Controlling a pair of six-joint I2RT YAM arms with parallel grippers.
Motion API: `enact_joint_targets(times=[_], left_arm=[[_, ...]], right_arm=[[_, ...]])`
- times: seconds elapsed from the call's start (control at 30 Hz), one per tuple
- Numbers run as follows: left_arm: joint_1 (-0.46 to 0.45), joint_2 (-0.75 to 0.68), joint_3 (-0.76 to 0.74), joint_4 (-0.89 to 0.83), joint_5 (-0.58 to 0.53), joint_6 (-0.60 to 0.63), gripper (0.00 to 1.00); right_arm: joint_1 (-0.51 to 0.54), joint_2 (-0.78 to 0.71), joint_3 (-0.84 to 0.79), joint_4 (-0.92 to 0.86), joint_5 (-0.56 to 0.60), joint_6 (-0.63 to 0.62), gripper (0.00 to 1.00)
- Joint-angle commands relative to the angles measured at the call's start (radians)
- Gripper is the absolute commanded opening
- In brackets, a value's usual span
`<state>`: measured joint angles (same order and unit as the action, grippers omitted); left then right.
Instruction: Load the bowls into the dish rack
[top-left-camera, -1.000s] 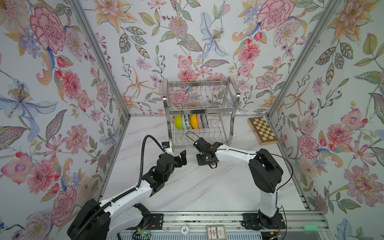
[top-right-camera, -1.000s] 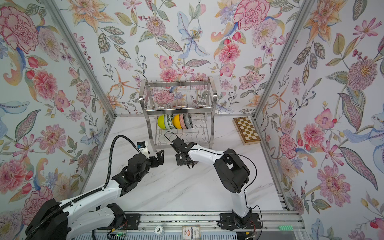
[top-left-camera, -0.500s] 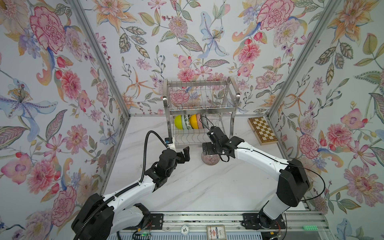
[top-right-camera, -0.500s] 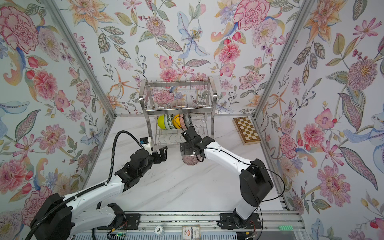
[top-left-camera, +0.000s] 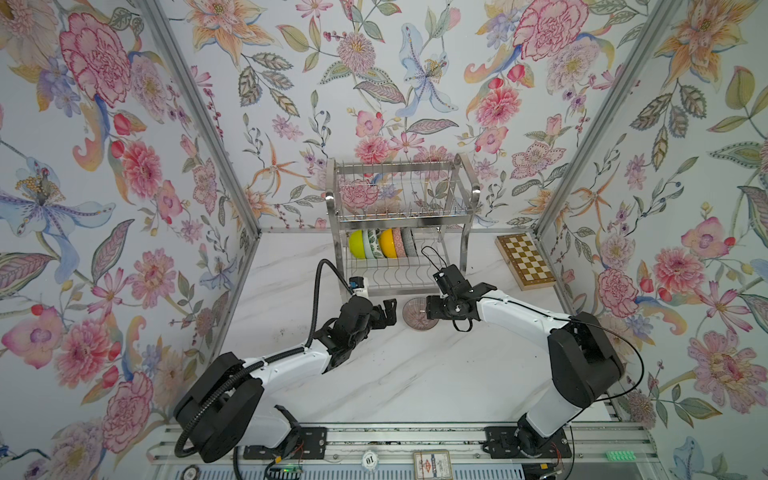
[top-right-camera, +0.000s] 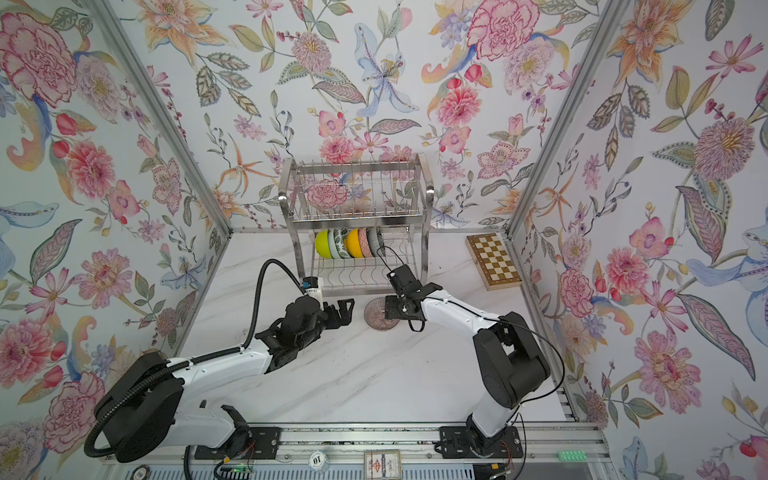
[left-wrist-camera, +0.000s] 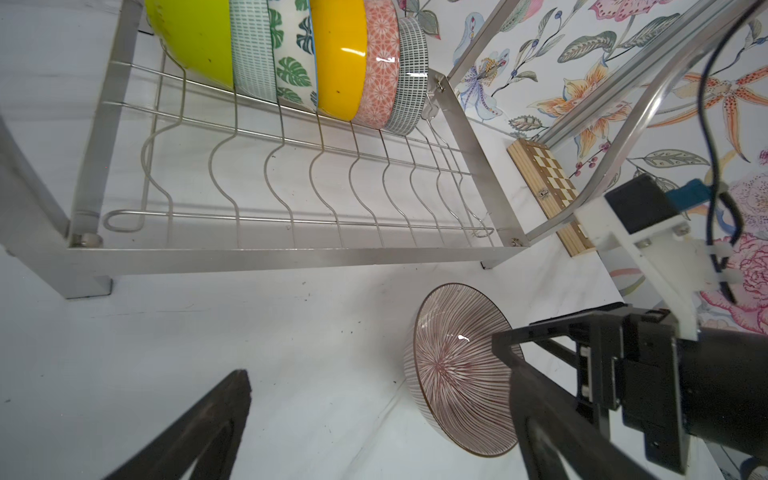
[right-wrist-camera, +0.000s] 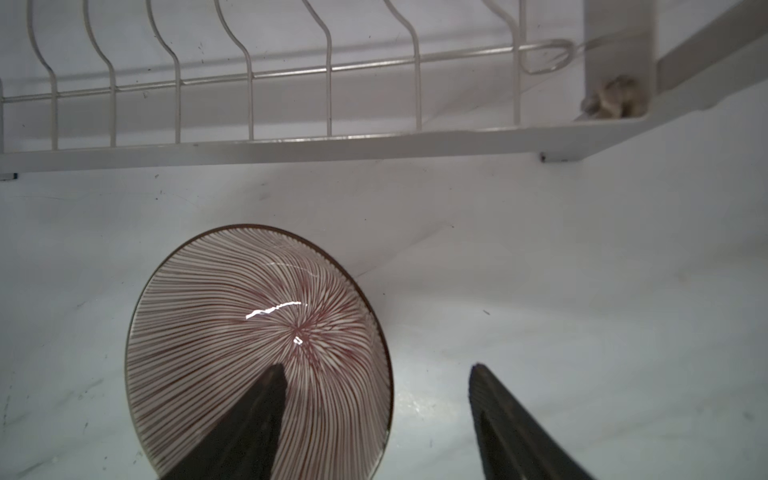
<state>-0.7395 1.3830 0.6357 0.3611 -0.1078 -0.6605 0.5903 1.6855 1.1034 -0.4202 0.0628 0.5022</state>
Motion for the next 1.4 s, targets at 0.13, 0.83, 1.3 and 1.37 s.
enact_joint_targets(times=[0.13,0.83,1.3,1.37], left_arm=[[-0.024,0.027,0.033,0.021,0.014,-0.047,0.99],[-0.072,0.008,0.059,0.051,-0.005,-0.029,0.99],[-0.09,-0.016,0.105,0.138,-0.077,0.008,0.95],[-0.091,-0.01,0.117,0.14,-0.077,0.014,0.94]], right_arm=[[0.005,0.092,0.001,0.037,-0.038,0.003,0.46],[0.066,-0.115,-0.029,0.122,0.211,-0.078,0.0],[0.191,-0.152,0.041,0.271,0.414,-0.187,0.0],[0.202,-0.148,0.052,0.288,0.426,-0.194,0.0]])
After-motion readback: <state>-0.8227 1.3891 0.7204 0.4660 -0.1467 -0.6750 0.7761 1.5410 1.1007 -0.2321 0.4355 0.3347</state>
